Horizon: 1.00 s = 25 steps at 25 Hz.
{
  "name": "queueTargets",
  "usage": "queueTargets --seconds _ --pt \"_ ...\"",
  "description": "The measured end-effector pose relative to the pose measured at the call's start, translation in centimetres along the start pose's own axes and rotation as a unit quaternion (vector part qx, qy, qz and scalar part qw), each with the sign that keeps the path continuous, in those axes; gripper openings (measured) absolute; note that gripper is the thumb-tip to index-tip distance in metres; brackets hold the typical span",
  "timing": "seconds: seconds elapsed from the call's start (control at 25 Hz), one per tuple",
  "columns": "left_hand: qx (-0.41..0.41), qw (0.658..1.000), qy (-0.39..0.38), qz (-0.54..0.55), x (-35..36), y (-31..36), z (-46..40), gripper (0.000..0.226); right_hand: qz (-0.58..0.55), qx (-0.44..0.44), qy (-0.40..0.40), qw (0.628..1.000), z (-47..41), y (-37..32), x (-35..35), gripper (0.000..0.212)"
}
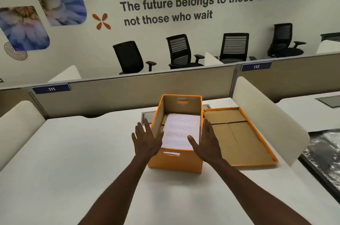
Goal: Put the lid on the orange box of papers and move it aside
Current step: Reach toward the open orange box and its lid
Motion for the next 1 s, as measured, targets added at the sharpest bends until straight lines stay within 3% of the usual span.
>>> queueTargets --seconds 0.16,0.32,0.48,0.56,0.88,1.0 --pt "-0.163 0.979 -0.074 0.102 2.8 -2.6 1.0 0.096 -0.056 0.112 -0.113 0.986 0.7 2.3 2.6 0.100" --pt "-0.193 0.957 -0.066 0.207 4.1 -3.1 2.3 0.086 -0.121 0.115 -0.117 0.979 1.0 3.1 3.1 0.084" --pt "-0.226 0.924 -0.016 0.309 3.5 -2.9 3.8 0.052 -0.184 0.094 -0.126 0.970 0.2 3.6 2.5 0.073" --pt "-0.238 0.914 -0.004 0.329 3.3 -2.6 4.6 0.050 -0.200 0.078 -0.141 0.966 -1.0 3.9 2.0 0.071" --pt "-0.242 0.919 0.022 0.310 3.5 -1.6 7.5 0.070 -0.275 0.081 -0.195 0.938 -1.4 5.7 2.8 0.071" --pt "-0.132 0.944 0.160 0.255 0.5 1.5 8.3 0.075 -0.284 0.133 -0.108 0.943 -1.3 9.5 1.5 0.069"
Point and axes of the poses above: each hand's wrist, its own z-axis away from the middle knuckle, its own x-axis out of the palm, y = z × x, the point moved 6 cm from there along -z, towards the middle knuckle, and after that the axes turned 1 degree about -z, right-handed, at the moved point
